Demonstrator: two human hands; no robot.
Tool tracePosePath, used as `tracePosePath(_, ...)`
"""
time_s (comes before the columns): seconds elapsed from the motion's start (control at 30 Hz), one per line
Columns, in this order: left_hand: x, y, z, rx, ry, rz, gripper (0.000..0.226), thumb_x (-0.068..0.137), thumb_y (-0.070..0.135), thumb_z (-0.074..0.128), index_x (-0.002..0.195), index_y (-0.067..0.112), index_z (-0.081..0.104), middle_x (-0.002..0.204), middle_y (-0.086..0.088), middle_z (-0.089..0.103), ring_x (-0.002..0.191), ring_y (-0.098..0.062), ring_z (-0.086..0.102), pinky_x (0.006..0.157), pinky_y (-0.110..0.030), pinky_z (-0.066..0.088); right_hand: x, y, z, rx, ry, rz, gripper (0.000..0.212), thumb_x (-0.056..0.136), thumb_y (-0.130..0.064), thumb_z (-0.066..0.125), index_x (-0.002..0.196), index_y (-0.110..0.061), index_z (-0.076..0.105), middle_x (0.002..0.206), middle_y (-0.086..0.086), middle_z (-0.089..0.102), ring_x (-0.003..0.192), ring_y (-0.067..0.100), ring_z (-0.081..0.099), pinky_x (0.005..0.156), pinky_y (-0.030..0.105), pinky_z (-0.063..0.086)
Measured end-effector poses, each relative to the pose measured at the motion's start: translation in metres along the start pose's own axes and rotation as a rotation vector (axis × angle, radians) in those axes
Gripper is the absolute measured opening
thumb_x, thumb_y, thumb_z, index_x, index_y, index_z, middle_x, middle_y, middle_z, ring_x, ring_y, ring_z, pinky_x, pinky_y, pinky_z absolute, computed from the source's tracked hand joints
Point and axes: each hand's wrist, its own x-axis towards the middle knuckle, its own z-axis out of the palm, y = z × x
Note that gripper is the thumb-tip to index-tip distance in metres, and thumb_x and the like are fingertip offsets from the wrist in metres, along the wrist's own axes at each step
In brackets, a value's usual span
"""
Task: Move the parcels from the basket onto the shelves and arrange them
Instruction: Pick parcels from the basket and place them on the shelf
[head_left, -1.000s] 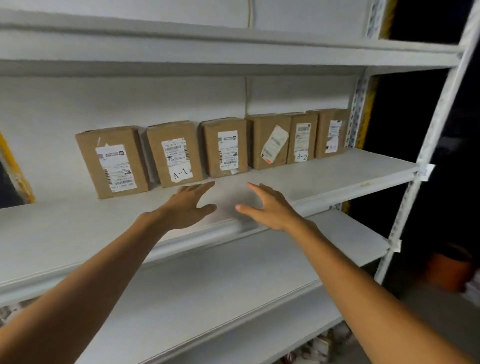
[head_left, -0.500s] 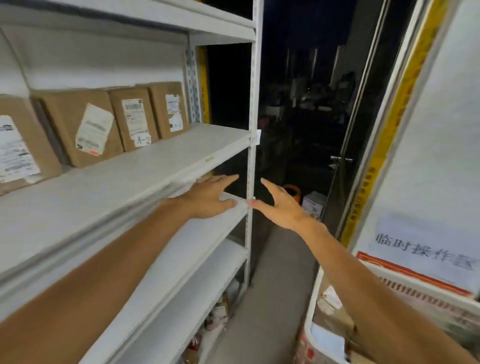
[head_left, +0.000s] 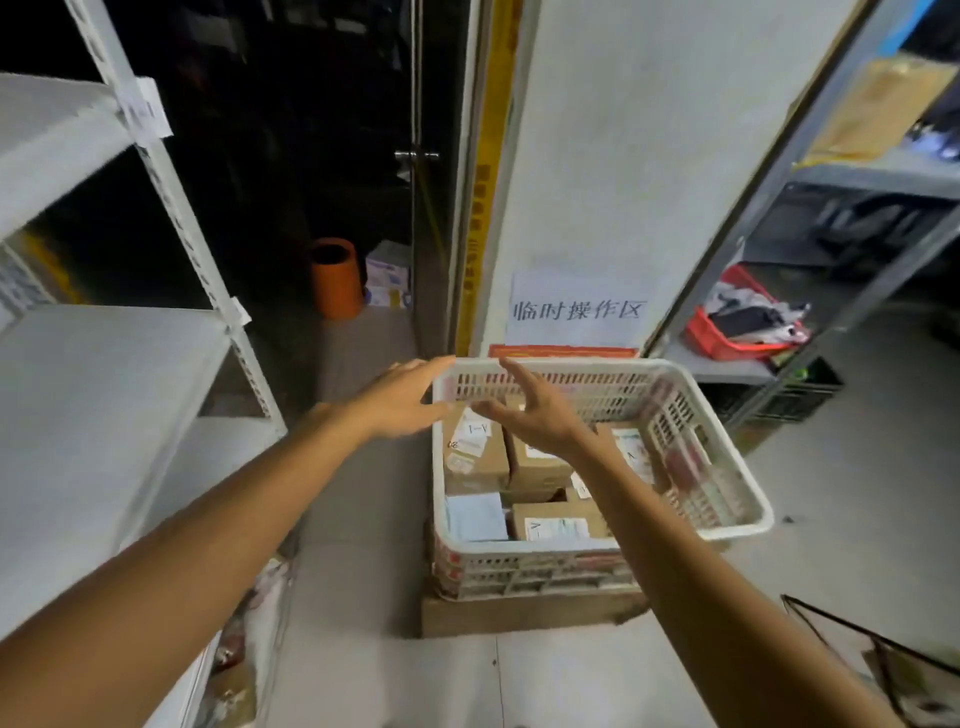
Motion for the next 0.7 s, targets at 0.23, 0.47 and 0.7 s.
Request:
tracePosePath(0.23, 0.062, 0.029, 0.077, 0.176, -0.126, 0.148, 0.069, 0.093, 0.031, 0.052, 0.152, 0.031, 0.015, 0.156, 0.0, 0.026, 0.142, -0.026, 0.022, 0.114, -0.045, 0.023, -0.007, 0.079, -0.006, 0.112, 0.035, 0.15, 0.071, 0.092, -0.042, 0.062, 0.15, -0.015, 0.032, 0.157, 0.008, 0.03, 0.144, 0.024, 0.027, 0.117, 0.045, 0.027)
tracePosePath(0.47, 0.136, 0.021, 0.113, 0.052, -0.209, 0.06, 0.067, 0.092, 0.025, 0.055, 0.15, 0.025, 0.024, 0.155, -0.006, 0.029, 0.142, -0.025, 0.025, 0.116, -0.042, 0.025, 0.029, 0.162, -0.024, 0.184, -0.019, 0.253, 0.072, 0.094, -0.042, 0.06, 0.151, -0.014, 0.029, 0.158, 0.009, 0.03, 0.144, 0.024, 0.029, 0.108, 0.029, 0.026)
tracePosePath(0.7, 0.2, 0.019, 0.166, -0.052, -0.261, -0.085, 0.06, 0.09, 0.027, 0.056, 0.145, 0.031, 0.032, 0.141, -0.009, 0.048, 0.127, -0.027, 0.047, 0.103, -0.039, 0.04, 0.084, 0.238, -0.033, 0.309, -0.158, 0.357, 0.071, 0.093, -0.044, 0.06, 0.151, -0.016, 0.03, 0.157, 0.009, 0.031, 0.144, 0.024, 0.028, 0.112, 0.034, 0.026)
